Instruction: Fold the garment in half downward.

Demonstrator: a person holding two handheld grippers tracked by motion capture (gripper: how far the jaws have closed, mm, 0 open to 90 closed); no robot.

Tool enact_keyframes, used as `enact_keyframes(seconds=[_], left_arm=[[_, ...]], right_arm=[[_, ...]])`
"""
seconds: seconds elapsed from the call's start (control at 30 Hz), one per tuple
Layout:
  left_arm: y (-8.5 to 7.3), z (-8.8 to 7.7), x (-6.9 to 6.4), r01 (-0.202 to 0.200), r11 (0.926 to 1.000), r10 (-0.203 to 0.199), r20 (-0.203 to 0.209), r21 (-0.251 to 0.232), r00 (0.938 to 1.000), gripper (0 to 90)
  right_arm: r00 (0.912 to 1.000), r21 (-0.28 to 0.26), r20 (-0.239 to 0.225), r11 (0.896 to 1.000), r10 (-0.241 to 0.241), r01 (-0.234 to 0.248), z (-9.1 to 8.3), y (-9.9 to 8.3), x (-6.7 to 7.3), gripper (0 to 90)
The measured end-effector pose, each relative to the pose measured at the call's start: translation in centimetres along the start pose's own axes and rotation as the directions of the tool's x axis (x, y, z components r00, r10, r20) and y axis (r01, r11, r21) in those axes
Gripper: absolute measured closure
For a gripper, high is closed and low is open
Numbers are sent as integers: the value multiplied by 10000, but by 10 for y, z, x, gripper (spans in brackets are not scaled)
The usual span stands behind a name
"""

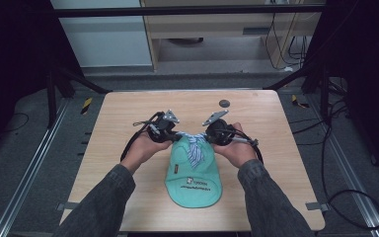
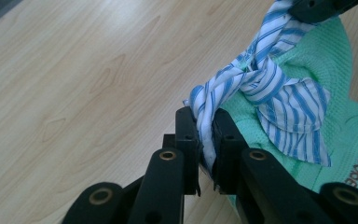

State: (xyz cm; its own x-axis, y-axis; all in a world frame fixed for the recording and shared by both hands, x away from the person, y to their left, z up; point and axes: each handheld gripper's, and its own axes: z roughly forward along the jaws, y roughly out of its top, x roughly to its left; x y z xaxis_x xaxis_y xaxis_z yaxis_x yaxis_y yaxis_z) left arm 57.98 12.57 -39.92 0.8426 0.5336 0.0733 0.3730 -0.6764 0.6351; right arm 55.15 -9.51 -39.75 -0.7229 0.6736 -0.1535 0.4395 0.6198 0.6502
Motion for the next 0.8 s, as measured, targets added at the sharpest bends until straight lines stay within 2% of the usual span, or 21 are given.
enact_keyframes(seconds=[0.6,0.8], left_arm=[[17,-12,1,-303,9995,301,-212,-73,9993,832],[22,-15,2,-260,9996,257,-316,-109,9992,825]], right_arm=[[9998,-180,138,9998,-107,109,-13,9,-4,843],[9996,-294,283,9995,-87,95,-17,12,-5,844]])
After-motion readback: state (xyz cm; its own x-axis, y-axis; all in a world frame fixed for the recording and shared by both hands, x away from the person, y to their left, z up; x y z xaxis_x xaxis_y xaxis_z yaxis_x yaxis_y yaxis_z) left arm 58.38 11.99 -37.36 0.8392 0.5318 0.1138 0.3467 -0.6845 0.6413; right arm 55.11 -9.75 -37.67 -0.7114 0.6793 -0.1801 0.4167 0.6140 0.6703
